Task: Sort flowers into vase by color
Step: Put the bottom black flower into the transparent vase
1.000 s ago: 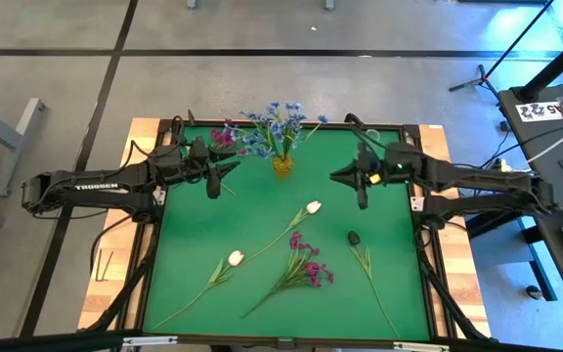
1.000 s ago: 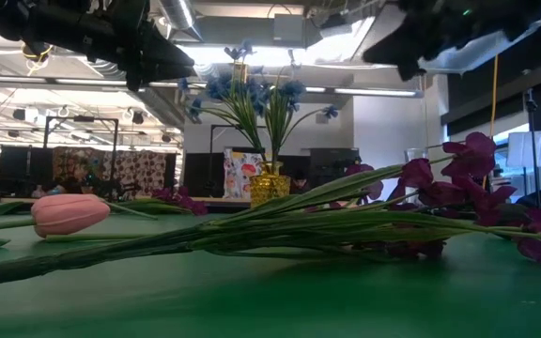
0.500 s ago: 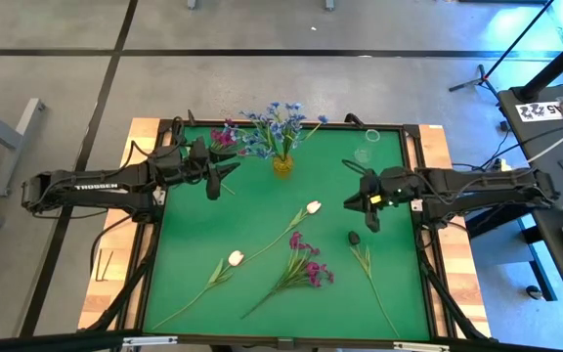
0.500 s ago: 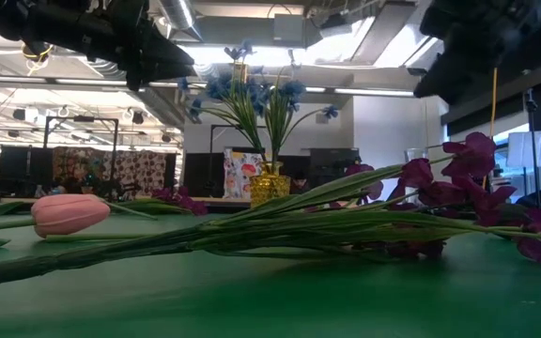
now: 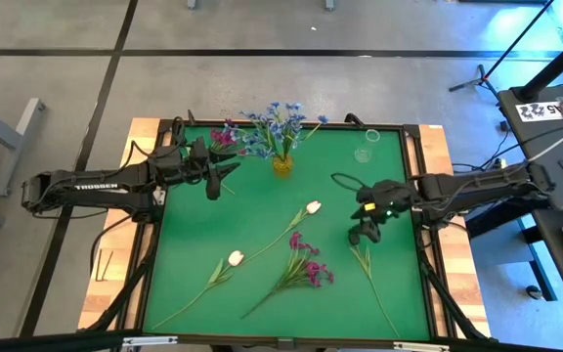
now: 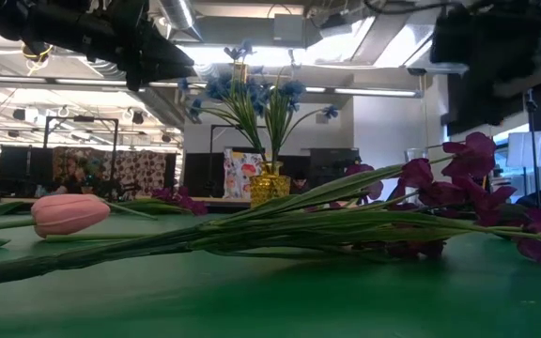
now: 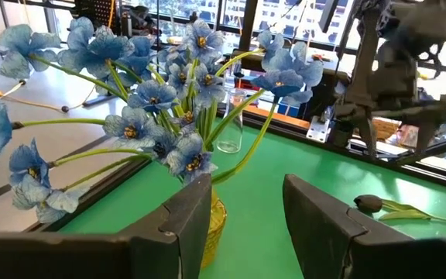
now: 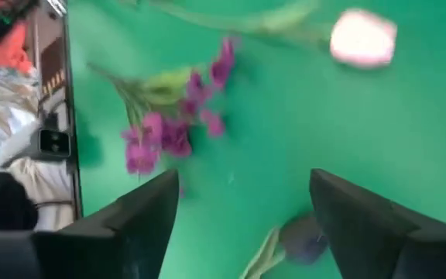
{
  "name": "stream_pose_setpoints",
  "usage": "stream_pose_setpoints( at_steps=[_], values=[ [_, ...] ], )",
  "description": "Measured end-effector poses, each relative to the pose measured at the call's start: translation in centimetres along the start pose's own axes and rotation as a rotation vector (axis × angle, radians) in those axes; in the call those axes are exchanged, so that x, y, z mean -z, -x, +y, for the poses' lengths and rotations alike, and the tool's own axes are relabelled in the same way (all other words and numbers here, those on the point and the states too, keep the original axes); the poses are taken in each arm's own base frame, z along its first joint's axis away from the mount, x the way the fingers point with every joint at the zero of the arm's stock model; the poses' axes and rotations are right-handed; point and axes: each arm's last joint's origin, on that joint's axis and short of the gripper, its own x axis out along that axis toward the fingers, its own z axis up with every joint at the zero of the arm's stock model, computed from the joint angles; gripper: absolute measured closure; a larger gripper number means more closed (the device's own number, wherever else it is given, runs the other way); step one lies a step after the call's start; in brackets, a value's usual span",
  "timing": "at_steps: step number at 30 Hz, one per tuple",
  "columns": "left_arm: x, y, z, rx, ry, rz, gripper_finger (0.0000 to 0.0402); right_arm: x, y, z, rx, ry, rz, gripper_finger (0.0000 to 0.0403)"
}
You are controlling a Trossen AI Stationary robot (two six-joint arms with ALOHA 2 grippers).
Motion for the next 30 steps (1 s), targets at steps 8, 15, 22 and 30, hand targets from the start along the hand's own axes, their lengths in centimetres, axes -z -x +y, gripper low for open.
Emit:
stream_pose_setpoints(
  at_steps=[8,15,22,30],
  values=[
    [0.0,0.0,0.0,0.0,0.0,0.001,0.0246,2.5,-2.3,0.5,0.135,-0.129,0.225,0.0122],
    [0.0,0.0,0.0,-0.001,-0.001,0.001,0.0246,3.7,-3.6,1.2,0.147,-0.22,0.34,0.0144],
    [0.0,0.0,0.0,-0.001,0.018,0.001,0.0246,5.2,-3.9,2.4,0.152,-0.278,0.409,0.0155],
    [-0.1,0.0,0.0,0.001,0.054,-0.006,0.0246,5.9,-3.1,5.5,0.186,-0.244,0.29,0.0155]
  ],
)
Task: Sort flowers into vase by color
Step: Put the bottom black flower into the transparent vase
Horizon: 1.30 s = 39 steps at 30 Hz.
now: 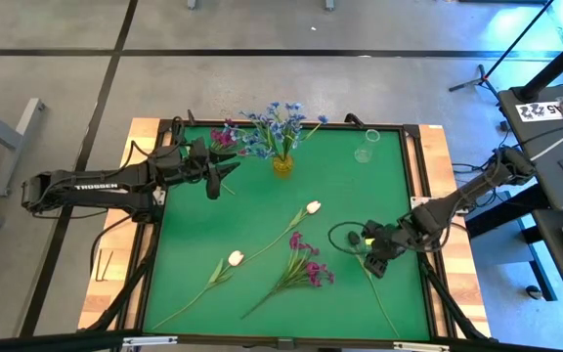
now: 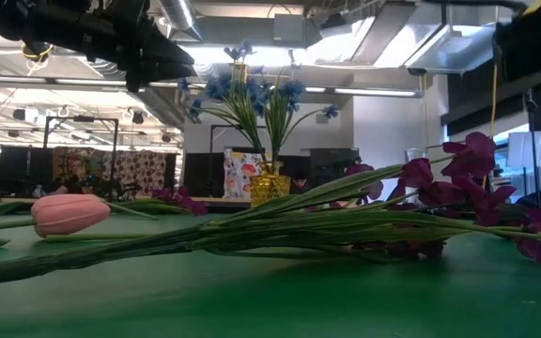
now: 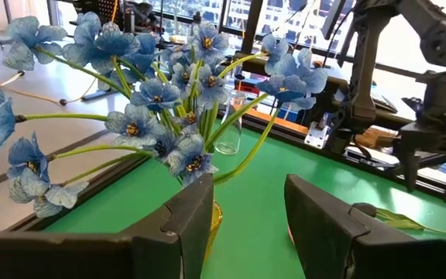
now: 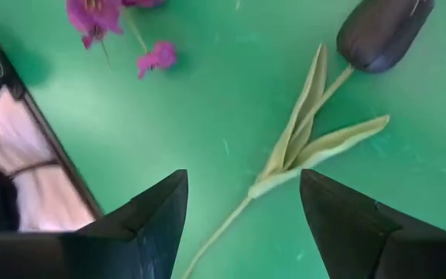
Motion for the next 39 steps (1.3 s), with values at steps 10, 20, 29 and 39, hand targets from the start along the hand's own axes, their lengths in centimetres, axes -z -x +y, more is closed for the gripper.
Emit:
stream_pose_setpoints(
  at_steps=[10,20,29,39],
  values=[
    [-0.1,0.0,0.0,0.002,0.002,-0.011,0.0246,1.7,-3.5,1.4,0.186,-0.087,0.063,0.0156],
    [-0.3,0.0,-0.1,0.007,0.004,-0.032,0.0246,1.8,-6.3,3.4,0.283,-0.111,0.072,0.0156],
    [-0.2,0.0,0.0,0.004,-0.005,-0.018,0.0246,2.0,-8.1,2.8,0.379,-0.186,0.123,0.0156],
    [0.0,0.0,0.0,0.0,-0.028,0.001,0.0246,1.9,-8.4,3.5,0.305,-0.219,0.107,0.0156]
  ],
)
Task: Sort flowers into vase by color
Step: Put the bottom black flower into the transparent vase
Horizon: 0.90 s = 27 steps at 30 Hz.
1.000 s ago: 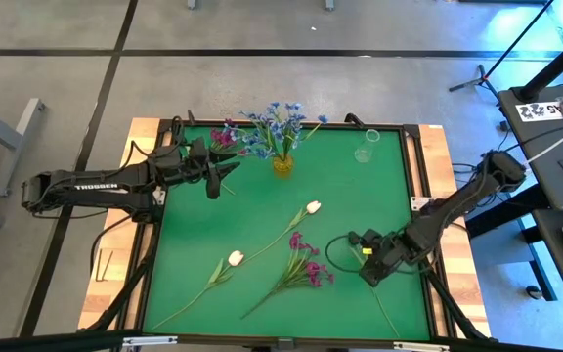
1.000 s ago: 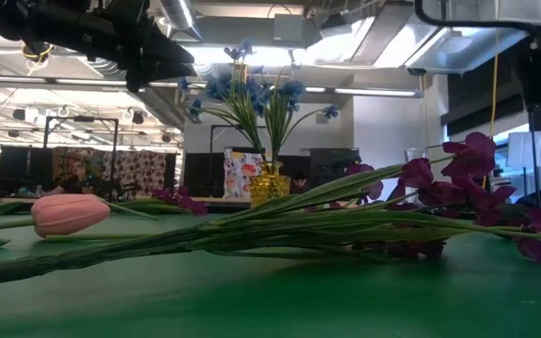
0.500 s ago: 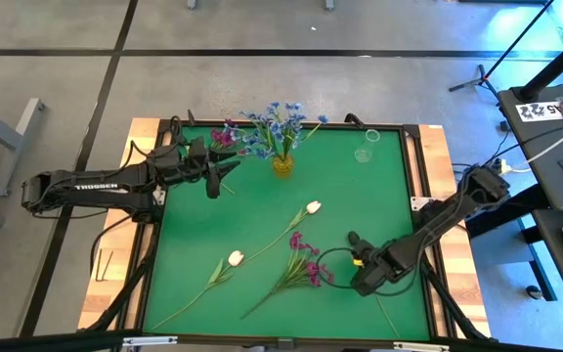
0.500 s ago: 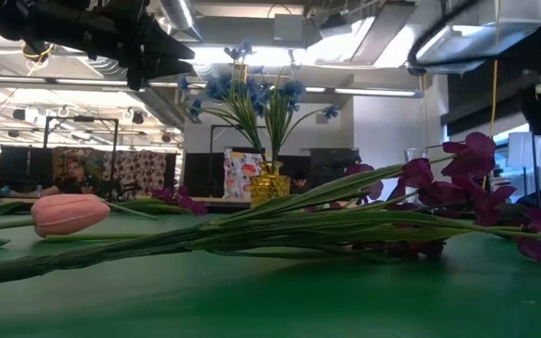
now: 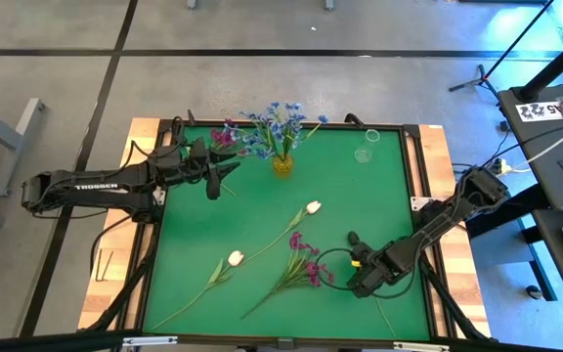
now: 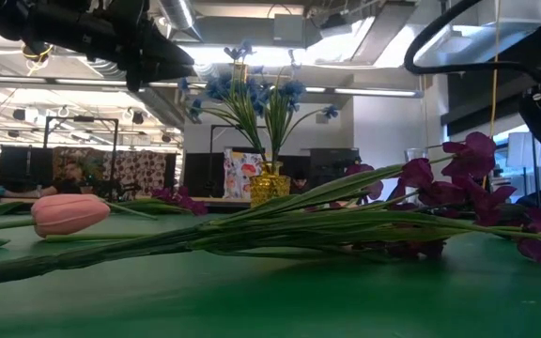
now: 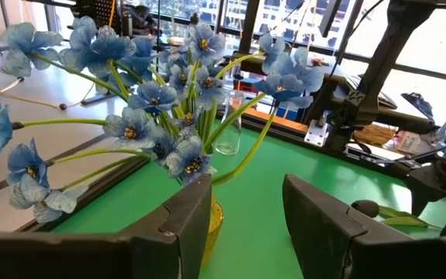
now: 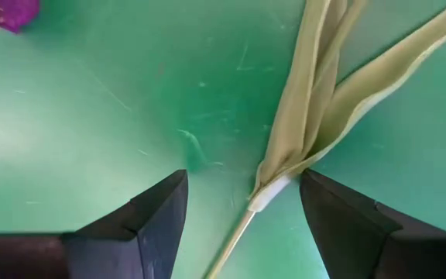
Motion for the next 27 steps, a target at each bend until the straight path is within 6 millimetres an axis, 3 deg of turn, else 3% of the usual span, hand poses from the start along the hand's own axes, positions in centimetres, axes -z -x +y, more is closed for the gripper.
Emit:
stream_pose_setpoints(
  at_steps=[12,27],
  values=[
    [0.08,0.0,0.01,-0.001,-0.001,0.008,0.0246,0.0,0.02,-0.86,0.088,-0.062,-0.003,0.0168],
    [0.07,0.0,0.01,-0.001,-0.001,0.007,0.0246,-0.06,0.03,-0.99,0.1,-0.056,-0.023,0.032]
  ],
)
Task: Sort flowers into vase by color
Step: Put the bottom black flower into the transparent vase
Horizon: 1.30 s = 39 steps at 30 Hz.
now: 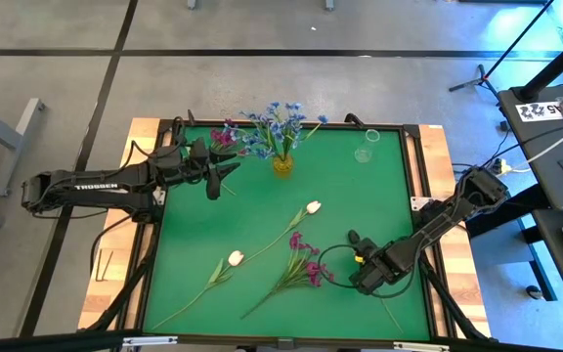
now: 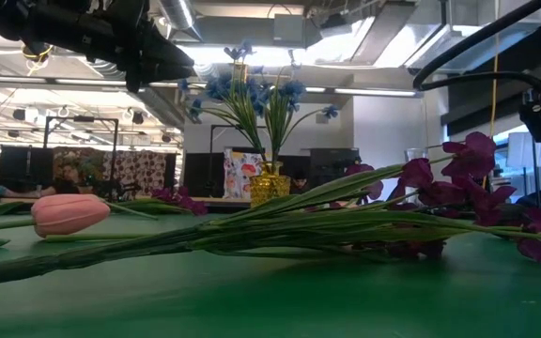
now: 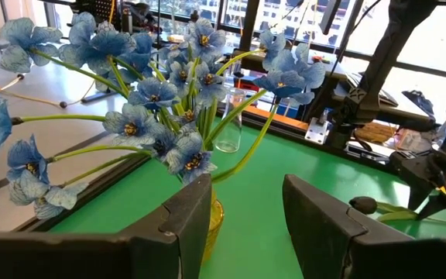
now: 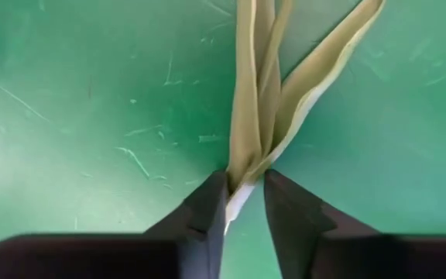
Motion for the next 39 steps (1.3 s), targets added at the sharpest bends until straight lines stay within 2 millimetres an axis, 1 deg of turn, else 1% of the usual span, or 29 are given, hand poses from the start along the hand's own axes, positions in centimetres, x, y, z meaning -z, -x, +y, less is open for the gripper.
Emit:
stream_pose_setpoints(
  at_steps=[8,10,16,19,25,32,39],
  values=[
    [0.0,0.0,0.0,0.0,0.0,0.0,0.0246,-0.1,0.0,0.0,-0.001,0.001,-0.024,0.0386],
    [0.0,0.0,0.0,0.0,0.0,0.0,0.0246,-0.1,0.1,0.0,-0.004,0.002,-0.045,0.0396],
    [0.0,0.0,0.0,0.0,0.0,0.0,0.0246,-0.3,0.1,0.0,-0.006,0.001,-0.089,0.039],
    [0.0,0.0,0.0,0.001,0.0,-0.001,0.0246,-0.4,0.5,0.1,-0.017,0.0,-0.133,0.0396],
    [-0.1,0.0,0.0,0.003,0.002,-0.013,0.0246,-0.7,2.5,0.5,-0.073,-0.005,-0.27,0.0398],
    [-0.2,0.0,0.0,0.003,0.002,-0.014,0.0246,-1.1,4.9,-0.1,-0.102,-0.015,-0.456,0.0401],
    [-0.1,0.0,0.0,0.003,0.002,-0.013,0.0246,-1.6,6.6,-0.8,-0.153,-0.033,-0.646,0.0402]
  ],
)
